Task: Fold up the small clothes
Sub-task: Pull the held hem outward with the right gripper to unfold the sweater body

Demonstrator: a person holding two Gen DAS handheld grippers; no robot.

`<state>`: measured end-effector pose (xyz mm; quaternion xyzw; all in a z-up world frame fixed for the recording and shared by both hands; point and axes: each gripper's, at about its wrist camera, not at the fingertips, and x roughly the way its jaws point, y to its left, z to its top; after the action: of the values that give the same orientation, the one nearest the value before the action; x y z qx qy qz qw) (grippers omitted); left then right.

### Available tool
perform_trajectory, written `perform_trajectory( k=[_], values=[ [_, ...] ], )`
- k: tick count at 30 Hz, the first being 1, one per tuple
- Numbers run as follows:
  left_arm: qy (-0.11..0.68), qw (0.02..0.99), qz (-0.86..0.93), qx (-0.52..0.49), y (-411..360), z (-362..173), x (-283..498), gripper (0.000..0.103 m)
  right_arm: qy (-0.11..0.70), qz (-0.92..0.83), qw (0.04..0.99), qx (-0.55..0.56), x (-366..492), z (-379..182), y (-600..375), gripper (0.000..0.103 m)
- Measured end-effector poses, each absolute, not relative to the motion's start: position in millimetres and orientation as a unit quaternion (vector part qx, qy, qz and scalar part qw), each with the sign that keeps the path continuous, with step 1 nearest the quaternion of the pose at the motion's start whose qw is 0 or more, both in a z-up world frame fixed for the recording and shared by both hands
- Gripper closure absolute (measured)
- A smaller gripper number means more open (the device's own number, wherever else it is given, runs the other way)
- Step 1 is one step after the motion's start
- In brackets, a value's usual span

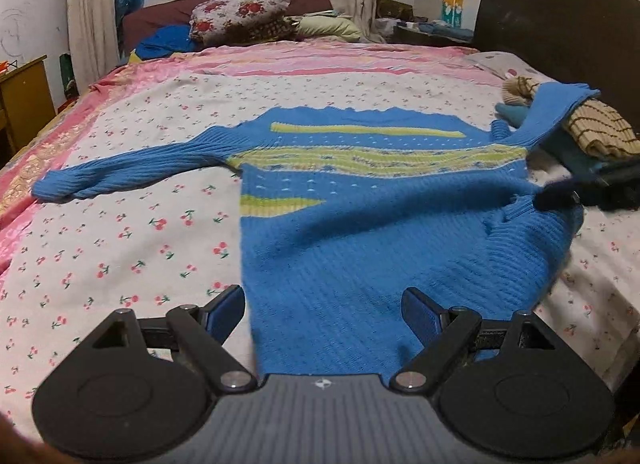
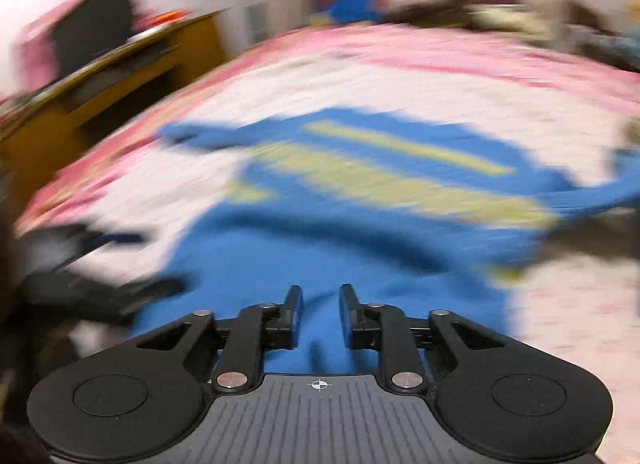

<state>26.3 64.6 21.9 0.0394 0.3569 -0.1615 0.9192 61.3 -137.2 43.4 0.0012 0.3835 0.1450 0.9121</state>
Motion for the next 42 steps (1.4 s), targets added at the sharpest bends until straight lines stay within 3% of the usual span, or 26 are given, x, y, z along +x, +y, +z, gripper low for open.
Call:
perform_trajectory(
  k=[3,10,12,14,22,30,33,42],
  values=[
    [0.357,0.919,-0.164,0.038,59.6,21.3,27.3,0.012,0.376,0.093,0.922,-0.012,77.6,33.3,-156.4,0.072],
    [0.369,0.912,-0.171,0.050,48.5,16.1,28.3,0.012,0.433,0.095,0.896,-0.030,85.1,4.1,-155.1,0.072],
    [0.370,0.911,-0.173,0.054,47.3,16.5,26.4,0.012,0.449,0.099,0.887,-0.037,80.7,1.9,-155.4,0.091],
    [0.370,0.911,-0.175,0.056,46.8,17.8,24.5,0.012,0.458,0.109,0.881,-0.037,73.2,1.6,-158.5,0.097],
    [0.373,0.903,-0.204,0.065,48.4,26.2,3.0,0.012,0.452,0.200,0.865,-0.085,-1.2,49.8,-179.5,0.097],
    [0.388,0.896,-0.200,0.076,49.8,21.2,-18.4,0.012,0.487,0.197,0.827,-0.201,-35.1,46.8,-180.2,0.098],
    [0.387,0.899,-0.188,0.085,53.0,19.0,-23.3,0.012,0.468,0.186,0.842,-0.195,-36.4,53.1,-181.0,0.090],
    [0.383,0.896,-0.160,0.157,44.6,-1.8,-33.2,0.012,0.425,0.242,0.858,-0.155,-23.9,41.7,-135.4,0.089]
  ],
)
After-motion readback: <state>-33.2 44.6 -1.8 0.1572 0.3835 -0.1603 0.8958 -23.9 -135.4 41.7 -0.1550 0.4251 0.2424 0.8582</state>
